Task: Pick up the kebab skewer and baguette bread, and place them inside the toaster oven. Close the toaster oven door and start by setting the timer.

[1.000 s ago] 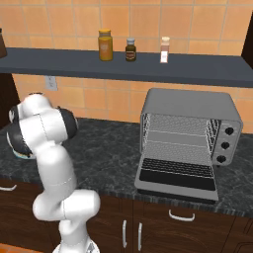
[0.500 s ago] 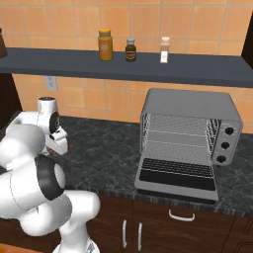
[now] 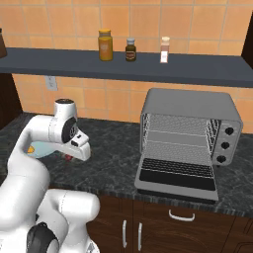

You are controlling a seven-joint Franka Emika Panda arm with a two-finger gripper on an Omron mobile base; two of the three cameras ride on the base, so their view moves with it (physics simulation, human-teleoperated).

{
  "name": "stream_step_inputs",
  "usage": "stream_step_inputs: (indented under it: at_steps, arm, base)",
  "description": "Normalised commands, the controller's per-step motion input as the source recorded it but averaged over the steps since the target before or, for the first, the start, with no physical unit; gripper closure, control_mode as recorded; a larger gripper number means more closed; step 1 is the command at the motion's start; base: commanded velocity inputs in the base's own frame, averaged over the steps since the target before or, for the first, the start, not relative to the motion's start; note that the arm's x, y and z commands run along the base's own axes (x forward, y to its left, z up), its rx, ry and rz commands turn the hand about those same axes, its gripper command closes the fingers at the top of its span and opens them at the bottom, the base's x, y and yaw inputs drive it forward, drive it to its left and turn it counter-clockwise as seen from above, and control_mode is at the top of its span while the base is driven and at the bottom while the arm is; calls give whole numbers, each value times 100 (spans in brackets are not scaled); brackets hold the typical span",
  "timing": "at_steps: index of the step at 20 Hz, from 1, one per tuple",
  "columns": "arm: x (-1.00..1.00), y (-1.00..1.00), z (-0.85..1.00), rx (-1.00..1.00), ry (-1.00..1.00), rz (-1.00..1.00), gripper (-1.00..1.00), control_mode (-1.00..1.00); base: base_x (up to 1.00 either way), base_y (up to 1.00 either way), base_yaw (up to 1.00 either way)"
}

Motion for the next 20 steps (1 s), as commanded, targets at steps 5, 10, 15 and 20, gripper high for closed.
stream_step_inputs:
  at_steps: [5, 10, 15, 20]
  arm:
    - [-15, -100, 57, 0, 0, 26, 100, -100]
    - [0, -100, 15, 0, -15, 33, 100, -100]
    - [1, -100, 12, 0, -10, 33, 100, -100]
    - [6, -86, 15, 0, -6, 27, 100, -100]
  base:
    - [0, 0, 0]
    - [0, 0, 0]
    - [0, 0, 0]
    - [0, 0, 0]
